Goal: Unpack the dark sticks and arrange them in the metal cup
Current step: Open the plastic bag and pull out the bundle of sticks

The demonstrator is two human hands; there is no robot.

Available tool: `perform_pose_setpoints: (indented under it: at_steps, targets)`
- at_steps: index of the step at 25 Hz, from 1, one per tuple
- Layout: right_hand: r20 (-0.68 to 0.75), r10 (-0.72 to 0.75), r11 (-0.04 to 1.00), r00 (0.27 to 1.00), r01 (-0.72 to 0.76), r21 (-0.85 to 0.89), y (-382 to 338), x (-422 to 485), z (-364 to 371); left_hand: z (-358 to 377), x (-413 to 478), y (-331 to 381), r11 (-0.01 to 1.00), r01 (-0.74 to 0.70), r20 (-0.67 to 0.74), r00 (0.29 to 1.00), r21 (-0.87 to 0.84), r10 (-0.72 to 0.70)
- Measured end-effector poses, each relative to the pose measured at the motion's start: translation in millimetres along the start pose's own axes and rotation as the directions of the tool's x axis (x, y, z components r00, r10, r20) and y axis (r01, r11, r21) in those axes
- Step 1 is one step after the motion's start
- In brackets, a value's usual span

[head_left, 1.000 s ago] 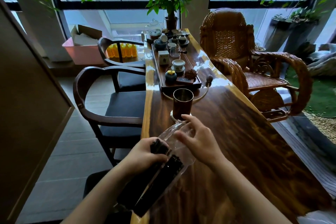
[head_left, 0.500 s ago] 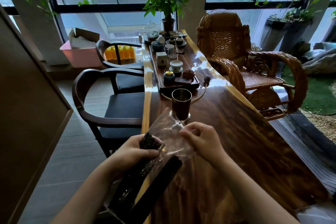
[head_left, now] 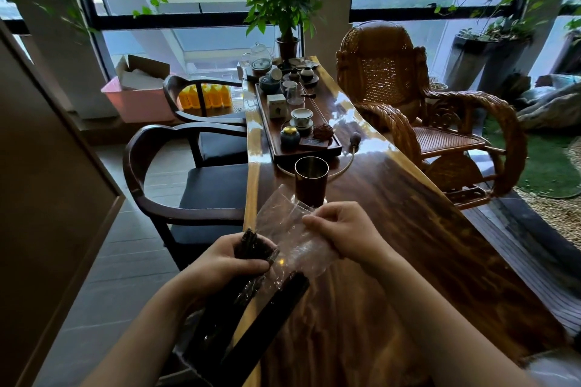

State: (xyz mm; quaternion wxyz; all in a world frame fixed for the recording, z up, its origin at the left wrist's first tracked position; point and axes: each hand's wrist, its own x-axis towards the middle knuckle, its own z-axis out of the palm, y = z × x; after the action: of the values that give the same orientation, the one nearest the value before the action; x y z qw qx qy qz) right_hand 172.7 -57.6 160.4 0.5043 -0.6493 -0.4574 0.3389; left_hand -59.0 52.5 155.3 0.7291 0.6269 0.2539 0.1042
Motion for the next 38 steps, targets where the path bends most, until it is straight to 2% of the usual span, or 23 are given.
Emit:
perform_pose_setpoints:
  at_steps: [3,4,6,8,10,11,12,13,15,17,20,22,23,26,27,30,33,36,38]
  targets:
    - [-0.024,0.041,0.992,0.999,-0.038,0.117,0.9,-1.3,1.8,-8.0,-1.6,1.8,1.0,0.01,-0.005,1.0,0.02,-0.01]
    - [-0.016,0.055,0.986,0.998,-0.052,0.156,0.7,-2.7,5.2,-8.3,-0.8,1.5,0.996,0.011,-0.069,0.998,0.086,-0.005]
    - [-0.003,0.062,0.969,0.998,-0.06,0.239,3.0,-3.7,13.5,-3.4,4.2,-2.3,0.961,0.009,-0.301,0.951,0.276,0.077]
    - [0.01,0.059,0.96,0.998,-0.06,0.273,4.9,-4.5,22.0,10.2,6.4,-9.4,0.877,0.003,-0.534,0.794,0.48,0.29]
    - [0.017,0.071,0.966,0.997,-0.073,0.248,7.1,-3.2,30.8,24.0,7.5,-19.9,0.776,-0.046,-0.593,0.617,0.629,0.517]
    - [0.01,0.087,0.97,0.996,-0.087,0.228,7.5,-1.6,35.0,29.6,9.9,-25.3,0.754,-0.089,-0.571,0.598,0.651,0.563]
    - [-0.008,0.101,0.975,0.995,-0.098,0.198,7.8,0.2,38.8,36.6,13.0,-29.3,0.763,-0.132,-0.536,0.637,0.632,0.554]
    - [-0.033,0.105,0.982,0.994,-0.098,0.16,8.3,2.2,41.1,44.1,16.6,-32.5,0.801,-0.167,-0.49,0.714,0.574,0.5]
    - [-0.055,0.097,0.989,0.994,-0.09,0.118,7.3,4.2,41.5,58.0,20.5,-33.5,0.917,-0.21,-0.382,0.86,0.338,0.338]
    - [-0.03,0.104,0.982,0.994,-0.098,0.161,7.4,2.6,35.8,62.2,26.8,-34.7,0.959,-0.255,-0.314,0.907,0.121,0.28]
    - [0.0,0.124,0.977,0.992,-0.123,0.172,8.4,-2.8,25.4,65.4,34.9,-31.2,0.95,-0.306,-0.283,0.907,0.068,0.312]
    - [-0.004,0.121,0.979,0.993,-0.118,0.166,6.0,-6.5,20.5,67.2,38.5,-23.7,0.942,-0.317,-0.333,0.881,0.11,0.335]
    - [-0.038,0.109,0.981,0.993,-0.101,0.167,4.4,-8.2,16.7,67.1,38.3,-20.2,0.939,-0.311,-0.382,0.858,0.145,0.343]
    - [-0.261,0.107,0.976,0.959,-0.051,0.211,2.8,-13.4,-8.9,56.6,31.3,-15.5,0.946,-0.284,-0.558,0.765,0.157,0.322]
    - [-0.285,0.115,0.977,0.951,-0.056,0.207,1.9,-14.9,-17.3,51.7,28.0,-14.9,0.944,-0.284,-0.576,0.749,0.167,0.327]
    - [-0.229,0.081,0.994,0.97,-0.096,-0.055,-6.4,-15.6,-29.1,46.4,19.5,-13.7,0.938,-0.29,-0.53,0.774,0.19,0.347]
    - [-0.117,0.098,0.975,0.988,-0.119,-0.188,-24.2,-4.3,-28.0,44.8,17.1,-12.3,0.937,-0.283,-0.492,0.798,0.205,0.349]
    - [-0.022,-0.032,0.855,0.999,0.015,-0.518,-35.3,14.5,-15.6,38.5,8.9,-15.0,0.928,-0.279,-0.425,0.829,0.248,0.363]
    - [-0.062,-0.135,0.811,0.989,0.074,-0.581,-40.0,22.5,-7.0,31.5,2.0,-14.7,0.92,-0.266,-0.443,0.815,0.287,0.374]
